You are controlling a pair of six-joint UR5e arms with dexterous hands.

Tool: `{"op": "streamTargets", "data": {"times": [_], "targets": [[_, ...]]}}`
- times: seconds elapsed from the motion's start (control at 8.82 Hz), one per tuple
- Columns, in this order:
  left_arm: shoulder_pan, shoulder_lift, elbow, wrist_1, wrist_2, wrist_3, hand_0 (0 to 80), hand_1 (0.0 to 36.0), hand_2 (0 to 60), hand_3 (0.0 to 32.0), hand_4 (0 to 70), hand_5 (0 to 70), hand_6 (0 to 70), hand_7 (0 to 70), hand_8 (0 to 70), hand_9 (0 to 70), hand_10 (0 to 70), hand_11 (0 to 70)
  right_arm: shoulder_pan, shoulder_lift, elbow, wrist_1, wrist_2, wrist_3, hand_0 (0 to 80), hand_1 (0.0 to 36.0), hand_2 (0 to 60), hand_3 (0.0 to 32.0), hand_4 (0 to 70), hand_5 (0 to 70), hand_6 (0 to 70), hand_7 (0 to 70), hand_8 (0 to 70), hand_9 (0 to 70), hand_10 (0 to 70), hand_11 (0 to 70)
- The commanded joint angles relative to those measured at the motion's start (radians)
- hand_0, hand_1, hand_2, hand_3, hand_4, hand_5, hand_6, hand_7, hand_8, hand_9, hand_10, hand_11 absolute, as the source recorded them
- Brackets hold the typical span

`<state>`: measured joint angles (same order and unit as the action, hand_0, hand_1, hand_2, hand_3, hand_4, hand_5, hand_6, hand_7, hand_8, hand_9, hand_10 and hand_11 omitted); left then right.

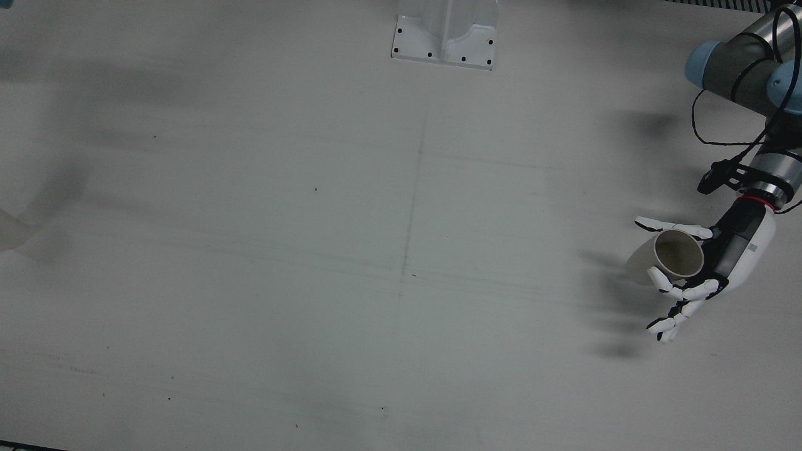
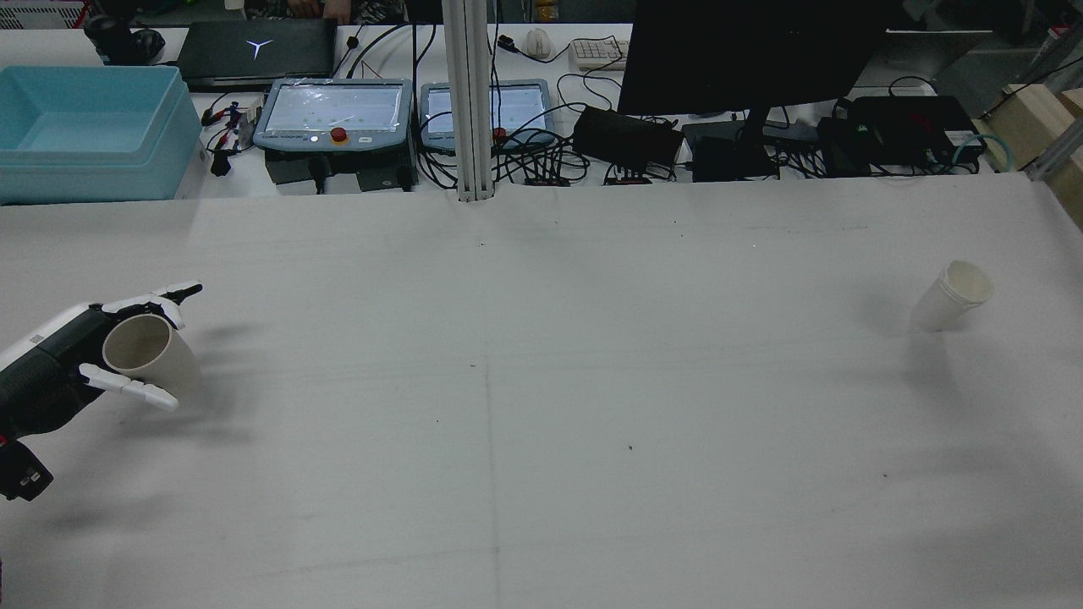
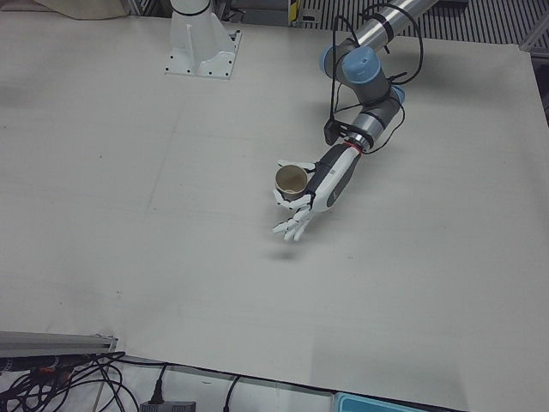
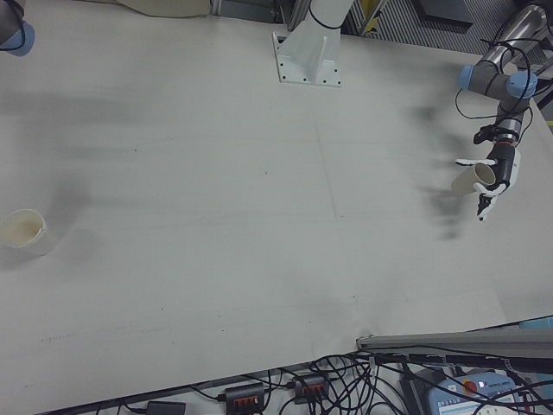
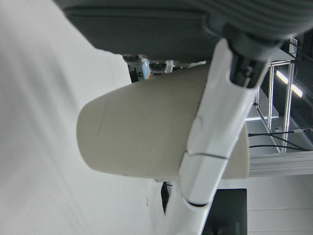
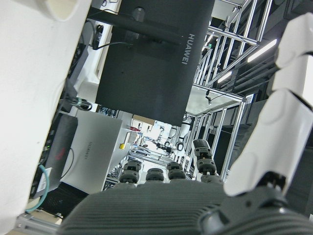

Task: Pour water
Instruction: 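Reach the right hand to the white paper cup and grasp it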

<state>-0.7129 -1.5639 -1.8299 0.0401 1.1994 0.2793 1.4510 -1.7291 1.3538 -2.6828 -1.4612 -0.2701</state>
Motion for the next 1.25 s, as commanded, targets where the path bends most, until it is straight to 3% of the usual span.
{"op": "streamTargets", "data": {"times": [0.0, 0.23, 0.45, 1.13], "targets": [[0.001, -0.019, -0.066, 0.078, -0.003, -0.002, 80.0, 32.8, 0.0, 0.0, 37.7, 70.0, 8.4, 16.9, 5.9, 4.6, 0.0, 2.9, -0.067, 0.167, -0.457, 0.291, -0.002, 0.002, 47.0, 14.0, 11.4, 0.0, 10.7, 14.1, 3.3, 8.6, 3.1, 2.0, 5.1, 8.6], [0.0, -0.027, -0.1, 0.107, -0.004, -0.005, 80.0, 33.0, 0.0, 0.0, 37.3, 70.0, 8.3, 16.8, 5.7, 4.5, 0.0, 3.1, -0.107, 0.195, -0.495, 0.299, 0.001, -0.047, 46.7, 13.4, 9.8, 0.0, 7.7, 12.9, 2.7, 7.9, 2.6, 1.5, 6.0, 9.9], [-0.003, -0.025, -0.117, 0.147, -0.006, -0.055, 80.0, 32.0, 0.0, 0.0, 35.6, 70.0, 7.7, 16.1, 5.6, 4.4, 0.0, 2.9, -0.147, 0.212, -0.496, 0.299, 0.004, -0.098, 47.1, 14.2, 10.2, 0.0, 5.5, 12.5, 1.9, 7.2, 2.4, 1.1, 6.0, 10.1], [-0.007, -0.025, -0.117, 0.147, -0.008, -0.061, 80.0, 30.6, 0.0, 0.0, 33.8, 70.0, 7.0, 15.2, 5.4, 4.1, 0.0, 3.0, -0.228, 0.238, -0.541, 0.302, 0.012, -0.178, 47.0, 14.3, 9.6, 0.0, 2.7, 12.3, 1.0, 7.1, 2.3, 1.2, 6.0, 10.1]]}}
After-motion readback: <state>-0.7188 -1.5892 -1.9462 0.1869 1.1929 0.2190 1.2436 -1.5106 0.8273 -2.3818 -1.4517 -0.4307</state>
